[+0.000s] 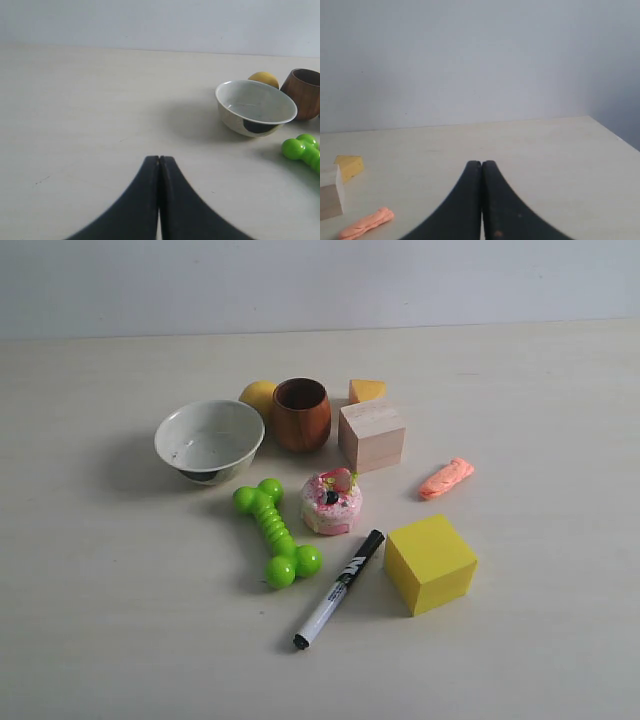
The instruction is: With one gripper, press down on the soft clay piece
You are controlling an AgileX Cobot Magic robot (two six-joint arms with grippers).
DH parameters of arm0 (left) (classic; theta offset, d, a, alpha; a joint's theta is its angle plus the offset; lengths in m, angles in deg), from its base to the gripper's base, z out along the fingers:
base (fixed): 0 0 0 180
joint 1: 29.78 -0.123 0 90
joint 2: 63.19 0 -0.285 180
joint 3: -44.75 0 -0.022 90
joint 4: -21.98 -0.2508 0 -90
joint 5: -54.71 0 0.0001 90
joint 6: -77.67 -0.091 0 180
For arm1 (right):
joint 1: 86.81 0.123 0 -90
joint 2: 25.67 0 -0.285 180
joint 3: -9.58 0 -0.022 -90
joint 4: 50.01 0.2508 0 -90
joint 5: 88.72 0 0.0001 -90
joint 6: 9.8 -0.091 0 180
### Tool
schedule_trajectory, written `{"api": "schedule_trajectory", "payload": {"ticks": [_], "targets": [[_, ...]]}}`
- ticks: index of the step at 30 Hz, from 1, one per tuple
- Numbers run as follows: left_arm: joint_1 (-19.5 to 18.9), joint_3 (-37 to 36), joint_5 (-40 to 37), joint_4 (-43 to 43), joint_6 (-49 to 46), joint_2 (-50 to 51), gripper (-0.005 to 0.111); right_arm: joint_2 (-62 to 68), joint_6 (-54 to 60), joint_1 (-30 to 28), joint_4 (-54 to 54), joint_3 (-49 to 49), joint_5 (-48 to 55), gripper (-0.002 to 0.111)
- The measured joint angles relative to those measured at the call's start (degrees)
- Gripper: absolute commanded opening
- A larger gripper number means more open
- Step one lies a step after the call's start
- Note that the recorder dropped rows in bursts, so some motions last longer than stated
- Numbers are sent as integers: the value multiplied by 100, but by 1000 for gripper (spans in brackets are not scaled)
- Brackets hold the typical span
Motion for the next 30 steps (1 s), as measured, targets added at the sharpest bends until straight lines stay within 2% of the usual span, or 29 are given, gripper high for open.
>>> {"api": "schedule_trajectory", "payload": {"ticks": [12,16,24,30], "targets": [[0,0,0,0,0,0,0,0,0,0,0,0,-431,0],[0,0,0,0,0,0,0,0,0,0,0,0,-1071,0],[0,0,0,0,0,0,0,-8,-139,0,202,15,-2976,0],[0,0,0,0,0,0,0,182,-229,0,683,766,-2450,0]]}}
